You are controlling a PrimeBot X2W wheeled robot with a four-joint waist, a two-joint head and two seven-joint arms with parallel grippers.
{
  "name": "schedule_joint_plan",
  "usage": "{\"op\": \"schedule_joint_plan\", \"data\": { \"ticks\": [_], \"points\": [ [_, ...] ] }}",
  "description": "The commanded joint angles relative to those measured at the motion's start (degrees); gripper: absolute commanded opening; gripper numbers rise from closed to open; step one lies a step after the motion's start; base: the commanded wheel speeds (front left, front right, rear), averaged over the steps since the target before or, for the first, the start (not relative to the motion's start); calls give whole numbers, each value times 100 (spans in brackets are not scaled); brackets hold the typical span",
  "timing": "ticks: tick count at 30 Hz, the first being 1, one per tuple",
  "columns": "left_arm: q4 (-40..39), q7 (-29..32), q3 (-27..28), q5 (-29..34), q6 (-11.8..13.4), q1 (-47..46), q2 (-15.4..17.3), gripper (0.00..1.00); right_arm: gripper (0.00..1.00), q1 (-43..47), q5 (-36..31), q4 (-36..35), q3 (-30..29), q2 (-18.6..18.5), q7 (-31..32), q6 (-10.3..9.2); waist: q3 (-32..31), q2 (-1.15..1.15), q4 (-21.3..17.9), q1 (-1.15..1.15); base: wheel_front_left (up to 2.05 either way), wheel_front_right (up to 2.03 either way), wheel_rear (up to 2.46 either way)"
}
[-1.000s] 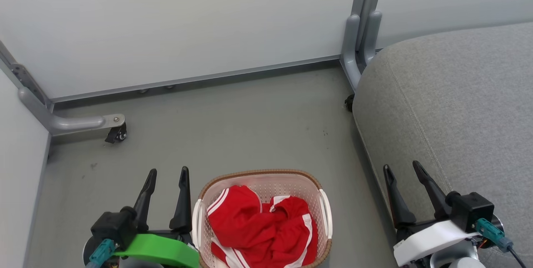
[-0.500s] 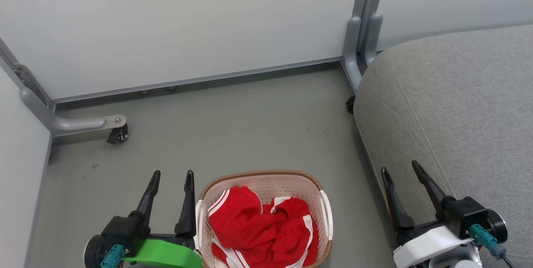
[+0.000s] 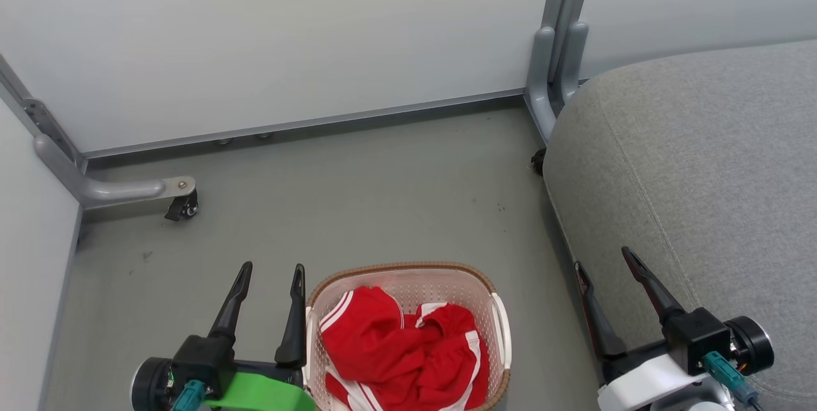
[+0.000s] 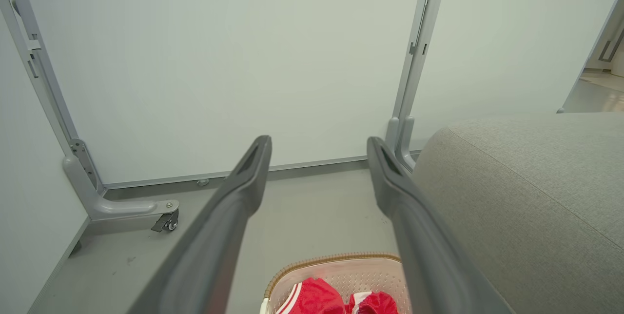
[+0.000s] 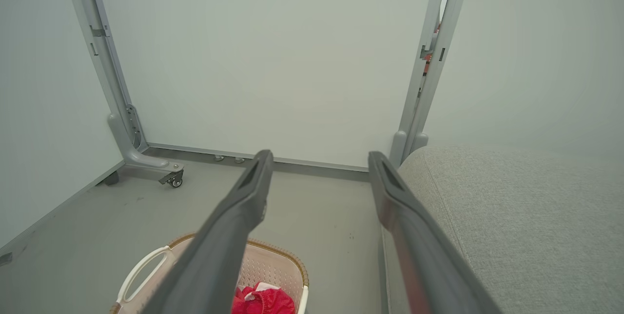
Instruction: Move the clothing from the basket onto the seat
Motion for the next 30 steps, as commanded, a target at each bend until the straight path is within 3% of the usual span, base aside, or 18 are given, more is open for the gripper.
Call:
{"op": "schedule_joint_plan", "data": {
  "ticks": [1,21,30],
  "points": [
    [-3,-8,6,20,15,88,36,100,100,88,-27,-24,8,-32,-27,0,-1,10,1,0,0,0,0],
    [121,-7,-141,8,-20,-24,35,100,100,27,-20,-39,22,-30,-26,0,209,10,-34,0,0,0,0],
    [191,-8,-513,117,5,-783,34,100,100,-608,-195,-229,-48,-52,-25,0,1550,10,-100,0,0,0,0]
  ]
}}
